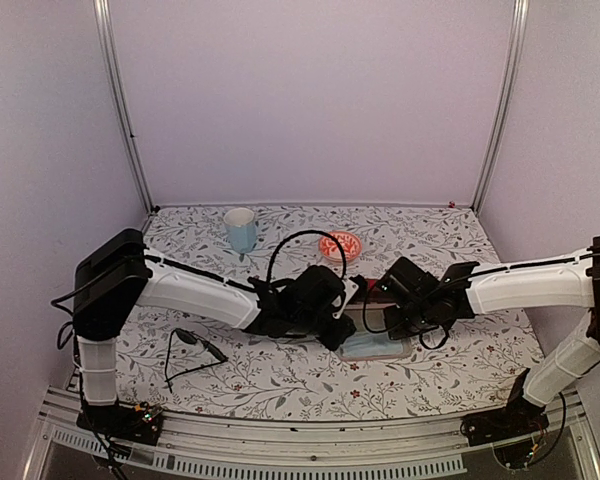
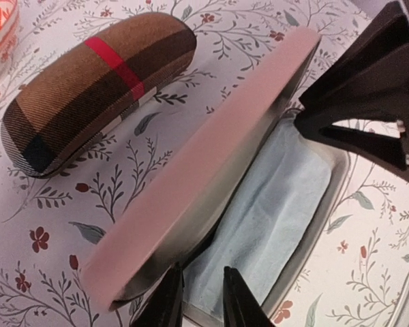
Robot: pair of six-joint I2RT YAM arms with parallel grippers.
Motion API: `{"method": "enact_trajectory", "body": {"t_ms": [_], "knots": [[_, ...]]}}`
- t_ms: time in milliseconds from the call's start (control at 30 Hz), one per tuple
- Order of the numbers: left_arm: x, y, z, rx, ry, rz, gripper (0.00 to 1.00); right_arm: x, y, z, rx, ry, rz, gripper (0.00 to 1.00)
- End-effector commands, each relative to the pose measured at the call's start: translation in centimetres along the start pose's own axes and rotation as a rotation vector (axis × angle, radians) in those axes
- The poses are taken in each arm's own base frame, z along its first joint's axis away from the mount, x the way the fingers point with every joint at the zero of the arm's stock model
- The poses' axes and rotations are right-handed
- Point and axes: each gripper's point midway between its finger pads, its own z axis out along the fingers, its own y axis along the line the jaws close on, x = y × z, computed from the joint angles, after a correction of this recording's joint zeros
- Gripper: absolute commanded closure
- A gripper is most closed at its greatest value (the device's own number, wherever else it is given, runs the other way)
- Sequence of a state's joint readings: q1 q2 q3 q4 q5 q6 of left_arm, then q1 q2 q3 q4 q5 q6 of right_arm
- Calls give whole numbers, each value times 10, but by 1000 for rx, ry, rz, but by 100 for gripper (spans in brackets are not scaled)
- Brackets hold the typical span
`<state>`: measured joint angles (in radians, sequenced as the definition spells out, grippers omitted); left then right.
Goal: Organize the sunglasses
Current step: Place the folded cleaning cloth in the sunglasses case, then smooth out the glasses cleaning cloth near the sunglasses case.
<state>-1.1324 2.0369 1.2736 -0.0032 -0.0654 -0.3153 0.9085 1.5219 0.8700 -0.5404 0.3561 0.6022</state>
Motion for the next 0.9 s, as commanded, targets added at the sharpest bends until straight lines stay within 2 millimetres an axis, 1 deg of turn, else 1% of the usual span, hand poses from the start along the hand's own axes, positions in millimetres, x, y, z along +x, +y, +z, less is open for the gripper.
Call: {"method": "enact_trajectory", "body": {"t_ms": [0, 167, 233, 433, 600, 700, 767, 867], "knots": [[-10, -11, -16, 24, -37, -6, 78, 4, 7, -9, -87, -5, 36, 78], [1, -23, -16, 102, -16, -14, 76, 8, 25, -13, -231, -22, 57, 77], [2, -30, -17, 143, -20, -11, 76, 11, 31, -12, -273, -24, 68, 77], [7, -40, -7, 202, -11, 7, 76, 17, 39, 0, -306, -13, 89, 79], [8, -40, 3, 200, -1, 20, 76, 17, 42, 10, -294, -6, 96, 80], [13, -39, 12, 195, 13, 26, 76, 18, 43, 15, -288, -2, 97, 80], [17, -36, 16, 189, 23, 24, 76, 21, 42, 18, -279, 7, 97, 84], [24, -34, 20, 184, 38, 21, 77, 25, 41, 22, -270, 18, 98, 85]]}}
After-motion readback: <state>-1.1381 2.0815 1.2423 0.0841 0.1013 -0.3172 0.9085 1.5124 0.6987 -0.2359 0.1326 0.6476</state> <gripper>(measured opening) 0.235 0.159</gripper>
